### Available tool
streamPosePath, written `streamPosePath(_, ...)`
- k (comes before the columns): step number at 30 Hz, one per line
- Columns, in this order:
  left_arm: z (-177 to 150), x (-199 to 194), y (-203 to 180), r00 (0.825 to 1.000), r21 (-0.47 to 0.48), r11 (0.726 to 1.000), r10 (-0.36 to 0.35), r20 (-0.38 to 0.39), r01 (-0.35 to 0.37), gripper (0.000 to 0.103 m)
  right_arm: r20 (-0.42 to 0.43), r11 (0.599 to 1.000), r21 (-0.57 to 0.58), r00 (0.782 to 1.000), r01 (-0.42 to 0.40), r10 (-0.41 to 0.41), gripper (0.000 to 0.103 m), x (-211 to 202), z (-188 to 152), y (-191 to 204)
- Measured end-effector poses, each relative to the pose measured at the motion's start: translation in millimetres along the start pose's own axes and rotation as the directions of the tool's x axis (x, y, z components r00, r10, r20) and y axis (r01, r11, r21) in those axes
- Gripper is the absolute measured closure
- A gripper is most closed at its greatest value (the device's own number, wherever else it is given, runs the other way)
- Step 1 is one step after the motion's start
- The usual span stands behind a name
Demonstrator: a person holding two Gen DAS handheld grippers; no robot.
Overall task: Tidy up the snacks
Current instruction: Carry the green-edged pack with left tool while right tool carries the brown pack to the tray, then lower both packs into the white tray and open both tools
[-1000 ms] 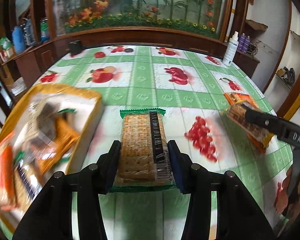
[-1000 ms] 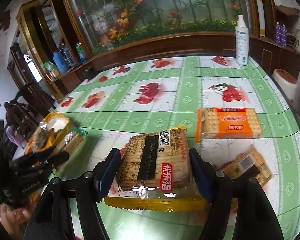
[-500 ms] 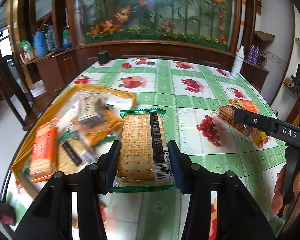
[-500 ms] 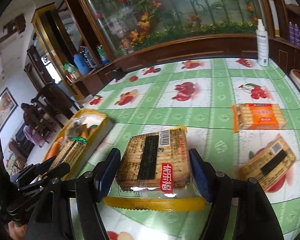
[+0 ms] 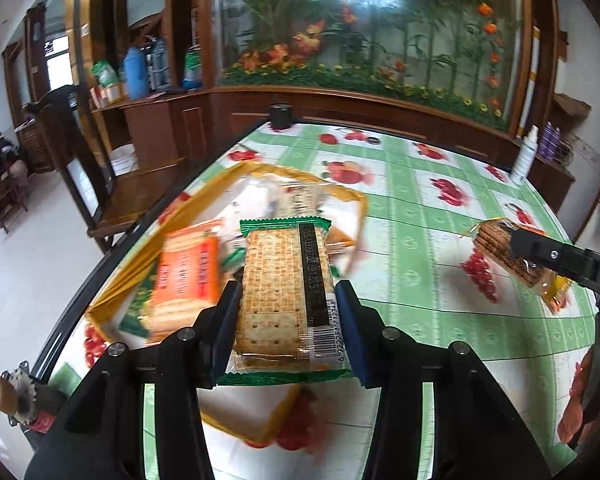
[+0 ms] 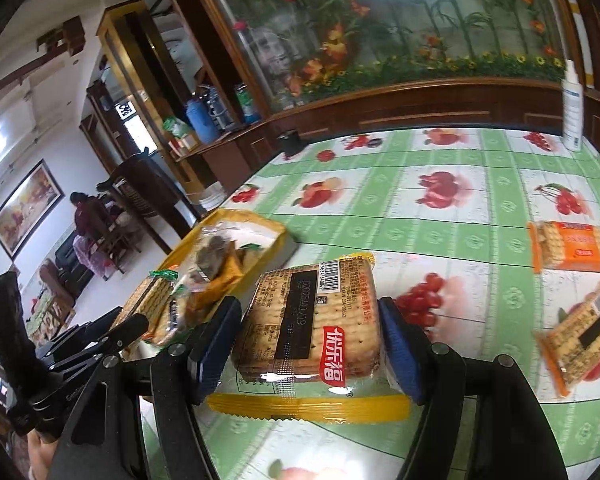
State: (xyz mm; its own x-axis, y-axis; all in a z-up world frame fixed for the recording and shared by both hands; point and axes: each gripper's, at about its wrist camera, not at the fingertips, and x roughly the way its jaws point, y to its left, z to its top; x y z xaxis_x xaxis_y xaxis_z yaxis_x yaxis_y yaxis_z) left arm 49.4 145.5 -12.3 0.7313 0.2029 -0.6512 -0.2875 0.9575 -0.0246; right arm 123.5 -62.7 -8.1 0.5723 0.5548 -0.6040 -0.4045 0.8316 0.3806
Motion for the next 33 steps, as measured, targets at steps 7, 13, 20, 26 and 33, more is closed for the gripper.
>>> streamPosePath(7, -6, 5, 28, 0.999, -0.042, 0.998, 0.036, -0.012, -0.036, 0.057, -0.028, 0.997, -0.046, 0.998, -0.055, 0.054, 0.032, 22, 5, 36)
streamPosePath(13, -7, 8, 48, 0.998, -0.07, 0.996, 0.057, -0.017, -0.058, 0.057, -0.054, 0.991, -0.092, 0.994, -0.101, 0.097, 0.032, 44, 8, 70)
streamPosePath(20, -12, 10, 62, 0.997, -0.09, 0.993, 0.07, -0.026, -0.072, 0.057, -0.079, 0.981, -0.13, 0.988, -0.141, 0.131, 0.033, 65, 8, 101)
streamPosePath(26, -13, 14, 70, 0.996, -0.097, 0.992, 0.08, -0.032, -0.083, 0.057, -0.097, 0.975, -0.152, 0.984, -0.16, 0.147, 0.033, 81, 9, 117)
streamPosePath(33, -12, 16, 78, 0.995, -0.105, 0.99, 0.092, -0.036, -0.095, 0.057, -0.123, 0.972, -0.161, 0.98, -0.172, 0.153, 0.033, 100, 7, 128)
